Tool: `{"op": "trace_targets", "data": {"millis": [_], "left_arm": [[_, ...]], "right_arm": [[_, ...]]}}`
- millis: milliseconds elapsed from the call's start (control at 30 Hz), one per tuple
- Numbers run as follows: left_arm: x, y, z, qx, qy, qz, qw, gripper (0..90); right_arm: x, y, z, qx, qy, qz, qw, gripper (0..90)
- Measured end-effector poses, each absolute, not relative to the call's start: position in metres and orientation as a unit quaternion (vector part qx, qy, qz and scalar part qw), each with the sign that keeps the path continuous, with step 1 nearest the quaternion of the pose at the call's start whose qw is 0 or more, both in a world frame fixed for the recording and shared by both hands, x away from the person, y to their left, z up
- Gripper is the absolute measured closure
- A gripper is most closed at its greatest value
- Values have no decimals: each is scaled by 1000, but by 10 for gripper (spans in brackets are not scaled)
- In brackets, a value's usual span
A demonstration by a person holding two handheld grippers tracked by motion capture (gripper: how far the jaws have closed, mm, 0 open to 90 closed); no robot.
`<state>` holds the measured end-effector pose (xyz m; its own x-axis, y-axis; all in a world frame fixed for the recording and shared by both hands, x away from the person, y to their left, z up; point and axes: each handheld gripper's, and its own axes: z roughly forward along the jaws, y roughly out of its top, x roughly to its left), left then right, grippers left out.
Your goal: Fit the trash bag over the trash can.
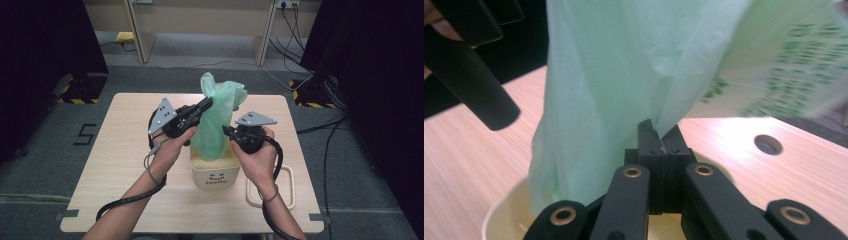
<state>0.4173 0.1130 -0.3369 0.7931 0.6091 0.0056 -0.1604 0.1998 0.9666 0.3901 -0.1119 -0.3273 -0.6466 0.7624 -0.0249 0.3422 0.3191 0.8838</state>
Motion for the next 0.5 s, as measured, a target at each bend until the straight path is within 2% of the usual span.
{"op": "trace_targets", "data": {"millis": [233, 500], "left_arm": [[409, 111, -359, 634, 172, 242, 714, 891], [400, 121, -375, 678, 174, 228, 676, 881]], "right_arm": [[380, -121, -344, 355, 799, 424, 234, 900], [371, -123, -365, 361, 814, 403, 209, 900]]}}
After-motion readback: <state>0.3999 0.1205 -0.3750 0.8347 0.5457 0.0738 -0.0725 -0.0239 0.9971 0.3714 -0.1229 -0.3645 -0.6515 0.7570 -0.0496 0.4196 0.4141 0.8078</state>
